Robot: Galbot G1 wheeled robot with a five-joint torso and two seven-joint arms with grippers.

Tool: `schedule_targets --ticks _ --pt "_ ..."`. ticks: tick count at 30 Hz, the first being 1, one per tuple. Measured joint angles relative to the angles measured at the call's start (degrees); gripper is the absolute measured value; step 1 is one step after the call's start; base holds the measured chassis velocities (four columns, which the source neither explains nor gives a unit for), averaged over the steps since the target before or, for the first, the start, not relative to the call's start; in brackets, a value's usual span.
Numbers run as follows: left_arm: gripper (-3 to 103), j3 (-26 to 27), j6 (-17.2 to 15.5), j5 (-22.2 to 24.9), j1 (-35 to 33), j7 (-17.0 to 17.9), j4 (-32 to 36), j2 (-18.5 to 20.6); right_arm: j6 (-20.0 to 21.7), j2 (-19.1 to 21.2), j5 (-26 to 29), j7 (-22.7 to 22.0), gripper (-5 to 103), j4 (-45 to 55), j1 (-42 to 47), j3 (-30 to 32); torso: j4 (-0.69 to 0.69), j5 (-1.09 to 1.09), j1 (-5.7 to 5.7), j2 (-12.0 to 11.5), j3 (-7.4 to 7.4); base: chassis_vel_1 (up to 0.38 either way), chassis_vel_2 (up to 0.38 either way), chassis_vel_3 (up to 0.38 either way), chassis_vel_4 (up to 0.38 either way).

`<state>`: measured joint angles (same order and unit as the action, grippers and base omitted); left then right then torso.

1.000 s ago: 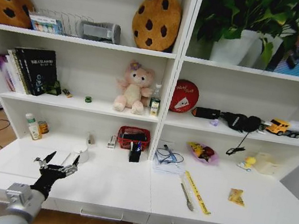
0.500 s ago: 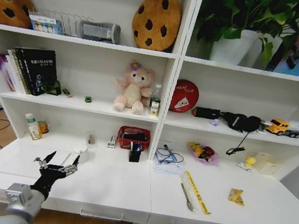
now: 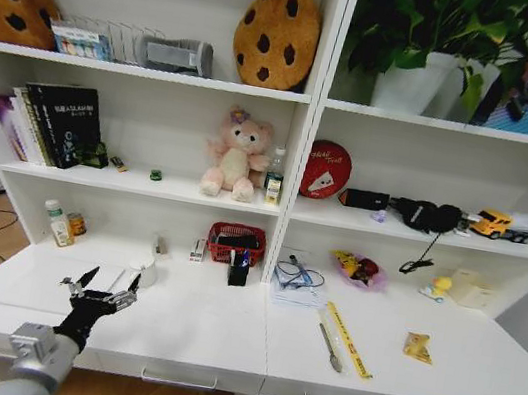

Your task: Organize the objects on the table.

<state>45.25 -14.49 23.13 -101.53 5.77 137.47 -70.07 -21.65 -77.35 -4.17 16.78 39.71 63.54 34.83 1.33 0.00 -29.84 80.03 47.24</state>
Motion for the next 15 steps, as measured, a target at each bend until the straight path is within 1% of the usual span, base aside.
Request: schedule_targets --ticks 1,2,4,6,9,10,11,12,15 --pt "100 0.0 0.0 0.0 0.0 0.0 0.0 0.0 -0.1 0.0 0.0 -0.2 41 0.0 0.0 0.0 0.00 0.00 0.00 0.0 0.00 0.000 0.000 0.000 0.000" --pt "100 0.0 0.0 0.0 0.0 0.0 0.0 0.0 -0.1 0.0 0.0 -0.2 41 0.0 0.0 0.0 0.00 0.00 0.00 0.0 0.00 0.000 0.000 0.000 0.000" --pt "100 0.0 0.0 0.0 0.0 0.0 0.0 0.0 -0.3 -0.1 0.2 -0.7 51 0.0 0.0 0.0 -0.01 0.00 0.00 0.0 0.00 0.000 0.000 0.000 0.000" --pt "100 0.0 0.0 0.0 0.0 0.0 0.0 0.0 -0.4 0.0 0.4 -0.9 51 0.1 0.0 0.0 0.00 0.00 0.00 0.0 0.00 0.000 0.000 0.000 0.000" --pt "100 0.0 0.0 0.0 0.0 0.0 0.0 0.0 -0.6 0.1 0.8 -1.7 68 0.7 -0.3 0.0 -0.01 0.00 0.00 0.0 0.00 0.000 0.000 0.000 0.000" --pt "100 0.0 0.0 0.0 0.0 0.0 0.0 0.0 -0.6 0.1 0.8 -1.7 68 0.7 -0.3 0.0 -0.01 0.00 0.00 0.0 0.00 0.000 0.000 0.000 0.000" --pt "100 0.0 0.0 0.0 0.0 0.0 0.0 0.0 -0.6 0.2 0.9 -1.9 73 0.8 -0.3 0.0 -0.01 0.00 0.00 0.0 0.00 0.000 0.000 0.000 0.000" --pt "100 0.0 0.0 0.0 0.0 0.0 0.0 0.0 -0.6 0.2 0.9 -1.9 73 0.8 -0.3 0.0 -0.01 0.00 0.00 0.0 0.00 0.000 0.000 0.000 0.000" --pt "100 0.0 0.0 0.0 0.0 0.0 0.0 0.0 -0.4 0.5 1.2 -3.9 90 2.1 0.9 -0.1 -0.02 0.02 0.00 0.0 0.00 0.000 0.000 0.000 0.000"
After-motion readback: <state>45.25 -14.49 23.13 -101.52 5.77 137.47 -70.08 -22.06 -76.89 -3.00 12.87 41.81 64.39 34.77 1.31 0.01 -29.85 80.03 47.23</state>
